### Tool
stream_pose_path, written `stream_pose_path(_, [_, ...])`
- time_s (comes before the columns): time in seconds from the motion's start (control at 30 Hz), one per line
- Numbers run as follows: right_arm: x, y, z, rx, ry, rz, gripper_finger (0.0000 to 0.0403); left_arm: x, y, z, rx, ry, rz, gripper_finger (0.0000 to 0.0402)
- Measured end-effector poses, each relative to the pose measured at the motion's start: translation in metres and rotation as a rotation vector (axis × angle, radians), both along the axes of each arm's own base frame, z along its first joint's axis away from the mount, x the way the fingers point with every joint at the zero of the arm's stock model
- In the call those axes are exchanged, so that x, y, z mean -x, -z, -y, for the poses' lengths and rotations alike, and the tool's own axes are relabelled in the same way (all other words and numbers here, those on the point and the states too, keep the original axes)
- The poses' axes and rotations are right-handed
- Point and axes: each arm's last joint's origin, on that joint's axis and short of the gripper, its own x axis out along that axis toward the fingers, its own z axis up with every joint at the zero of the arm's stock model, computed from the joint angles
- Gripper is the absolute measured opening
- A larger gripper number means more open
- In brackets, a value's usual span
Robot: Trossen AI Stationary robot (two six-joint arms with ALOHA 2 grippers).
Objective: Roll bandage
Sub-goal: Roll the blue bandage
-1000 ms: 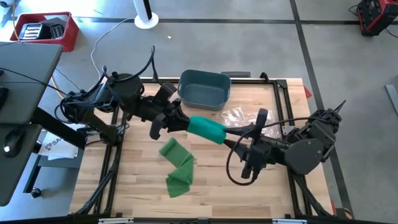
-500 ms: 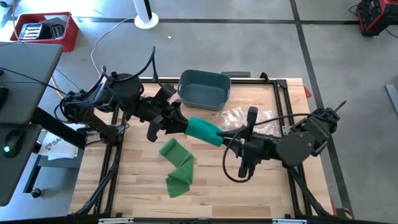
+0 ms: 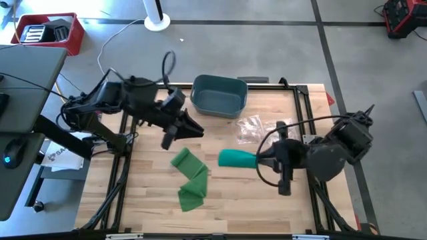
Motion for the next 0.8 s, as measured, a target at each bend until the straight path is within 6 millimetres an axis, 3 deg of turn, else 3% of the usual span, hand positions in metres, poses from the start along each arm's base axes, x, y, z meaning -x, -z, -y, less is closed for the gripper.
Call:
stream_pose_path(0.2, [0.025, 0.025, 0.003, -0.105, 0.112, -0.282, 0.0002, -0.008, 0.015, -0.002, -0.148, -0.059, -0.093, 0.0101])
stream_pose_path(0.4, [0.031, 0.052, 0.006, -0.181, 0.072, -0.405, 0.0001, -0.026, 0.028, 0.001, -0.184, -0.046, -0.141, 0.0102])
stream_pose_path(0.5, [0.042, 0.078, 0.015, -0.227, 0.128, -0.449, 0.0001, -0.029, 0.031, 0.005, -0.185, -0.034, -0.153, 0.0102])
stream_pose_path(0.63, [0.058, 0.119, 0.029, -0.407, 0.139, -0.325, 0.0001, -0.029, 0.033, 0.012, -0.179, -0.011, -0.158, 0.0102])
stream_pose_path(0.8, [0.063, 0.194, 0.056, -0.722, 0.184, -0.149, 0.0, -0.028, 0.033, 0.017, -0.181, 0.009, -0.158, 0.0101])
